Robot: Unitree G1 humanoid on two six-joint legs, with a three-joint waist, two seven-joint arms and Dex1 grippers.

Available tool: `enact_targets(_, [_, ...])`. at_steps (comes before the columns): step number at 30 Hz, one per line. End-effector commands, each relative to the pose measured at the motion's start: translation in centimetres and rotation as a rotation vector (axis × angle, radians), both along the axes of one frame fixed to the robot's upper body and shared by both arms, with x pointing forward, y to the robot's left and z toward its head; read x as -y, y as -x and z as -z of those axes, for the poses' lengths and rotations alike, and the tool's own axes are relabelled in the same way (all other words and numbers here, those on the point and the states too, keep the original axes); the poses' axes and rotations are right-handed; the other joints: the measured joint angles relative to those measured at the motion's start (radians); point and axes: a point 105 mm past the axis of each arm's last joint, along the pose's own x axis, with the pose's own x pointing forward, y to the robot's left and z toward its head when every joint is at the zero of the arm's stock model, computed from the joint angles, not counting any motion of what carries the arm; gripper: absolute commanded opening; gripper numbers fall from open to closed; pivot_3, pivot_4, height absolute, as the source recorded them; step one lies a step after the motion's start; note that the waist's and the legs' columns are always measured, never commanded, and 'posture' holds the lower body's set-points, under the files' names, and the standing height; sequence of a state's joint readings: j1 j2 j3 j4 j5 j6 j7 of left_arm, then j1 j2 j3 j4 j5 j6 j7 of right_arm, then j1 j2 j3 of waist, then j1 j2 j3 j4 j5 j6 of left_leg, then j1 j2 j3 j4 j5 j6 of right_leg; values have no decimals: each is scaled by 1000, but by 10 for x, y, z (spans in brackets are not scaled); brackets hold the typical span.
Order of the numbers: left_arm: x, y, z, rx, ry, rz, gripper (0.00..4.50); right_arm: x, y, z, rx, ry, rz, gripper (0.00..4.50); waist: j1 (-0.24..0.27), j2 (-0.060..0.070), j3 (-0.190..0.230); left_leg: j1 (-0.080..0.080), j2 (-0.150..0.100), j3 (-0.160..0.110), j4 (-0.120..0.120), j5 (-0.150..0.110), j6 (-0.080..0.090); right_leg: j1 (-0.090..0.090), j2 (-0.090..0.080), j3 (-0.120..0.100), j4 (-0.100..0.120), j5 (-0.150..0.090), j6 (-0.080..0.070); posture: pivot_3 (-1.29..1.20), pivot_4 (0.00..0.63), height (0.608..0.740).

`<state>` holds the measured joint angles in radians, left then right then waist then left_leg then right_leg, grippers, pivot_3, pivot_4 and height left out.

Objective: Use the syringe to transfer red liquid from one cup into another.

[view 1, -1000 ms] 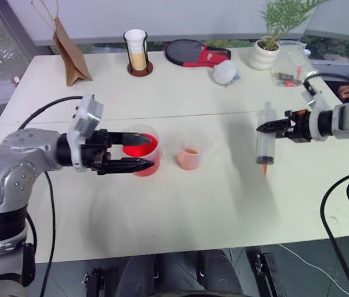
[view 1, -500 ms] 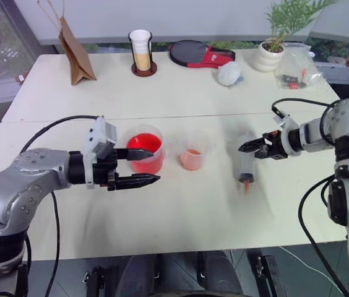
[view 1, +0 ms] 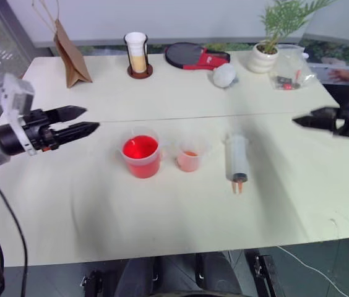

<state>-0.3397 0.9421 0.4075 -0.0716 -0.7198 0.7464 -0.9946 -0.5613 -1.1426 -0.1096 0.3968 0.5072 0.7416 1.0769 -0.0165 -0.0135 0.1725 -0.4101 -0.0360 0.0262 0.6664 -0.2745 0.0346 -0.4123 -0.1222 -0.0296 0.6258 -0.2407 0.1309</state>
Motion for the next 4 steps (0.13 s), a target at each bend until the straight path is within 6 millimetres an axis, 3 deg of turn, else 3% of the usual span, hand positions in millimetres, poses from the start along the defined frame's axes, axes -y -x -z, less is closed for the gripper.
enact_targets(1, [-22, 4, 24, -32, -18, -80, 3351, 11, 9, 12, 67, 25, -6, 4437, -1, 2, 1, 2, 0, 2, 0, 0, 1, 1, -1, 1, -3, 0, 0, 0, 150, 740])
enact_targets(4, [-25, 11, 48, -90, 8, -115, 3351, 9, 17, 30, 79, -10, 12, 4437, -1, 4, 2, 3, 0, 3, 1, 0, 1, 1, -3, 2, -2, 0, 0, 0, 150, 740])
